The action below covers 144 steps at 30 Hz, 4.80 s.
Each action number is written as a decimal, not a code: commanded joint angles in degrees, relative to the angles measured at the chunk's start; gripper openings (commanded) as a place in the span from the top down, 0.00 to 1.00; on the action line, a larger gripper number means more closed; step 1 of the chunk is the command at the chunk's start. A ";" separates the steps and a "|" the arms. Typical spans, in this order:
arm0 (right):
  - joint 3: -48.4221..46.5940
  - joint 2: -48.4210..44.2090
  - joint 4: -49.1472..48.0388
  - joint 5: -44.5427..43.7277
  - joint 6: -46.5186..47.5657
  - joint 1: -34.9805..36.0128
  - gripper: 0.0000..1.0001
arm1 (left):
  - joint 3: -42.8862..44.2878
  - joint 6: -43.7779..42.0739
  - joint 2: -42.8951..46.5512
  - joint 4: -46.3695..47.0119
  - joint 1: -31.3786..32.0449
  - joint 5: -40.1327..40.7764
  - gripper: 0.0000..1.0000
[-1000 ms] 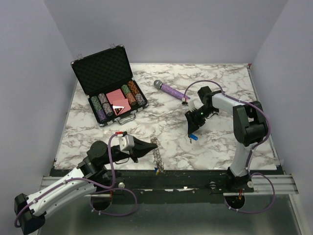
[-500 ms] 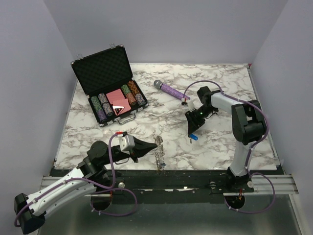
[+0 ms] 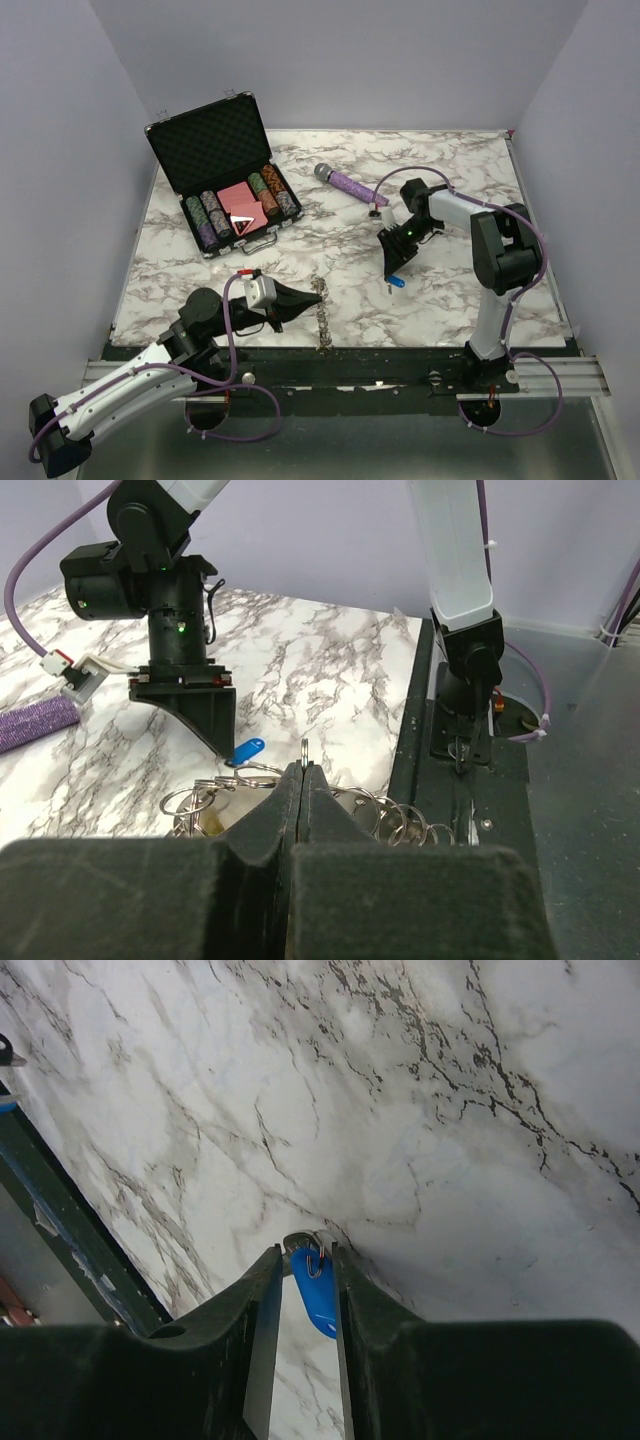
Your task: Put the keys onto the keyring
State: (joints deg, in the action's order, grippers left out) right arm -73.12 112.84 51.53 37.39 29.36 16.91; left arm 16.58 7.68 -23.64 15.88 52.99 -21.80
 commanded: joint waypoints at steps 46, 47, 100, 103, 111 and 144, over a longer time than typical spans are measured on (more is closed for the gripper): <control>-0.27 -1.74 1.12 -0.47 -1.24 0.85 0.68 | 1.88 -0.65 -0.18 1.26 0.27 1.06 1.00; -0.09 -1.74 1.12 -0.56 -1.15 0.85 0.69 | 1.88 -0.65 -0.18 1.26 0.27 1.06 1.00; -0.88 0.89 0.42 -3.64 -2.82 1.81 0.79 | 2.05 -0.56 -0.27 0.91 0.36 1.24 1.00; -0.97 0.89 0.33 -3.72 -2.82 1.81 0.83 | 2.05 -0.56 -0.18 0.91 0.36 1.24 1.00; -0.97 0.19 0.50 -3.02 -2.30 1.81 1.00 | 2.05 -0.65 -0.01 0.73 0.36 1.32 1.00; -15.12 -37.78 27.03 33.98 65.24 1.73 1.00 | 8.47 -18.40 1.76 15.41 0.27 -8.08 1.00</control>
State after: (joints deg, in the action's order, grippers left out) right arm -90.41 77.69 74.46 65.47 80.51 18.39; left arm 22.81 -6.90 -20.78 25.67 53.01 -26.81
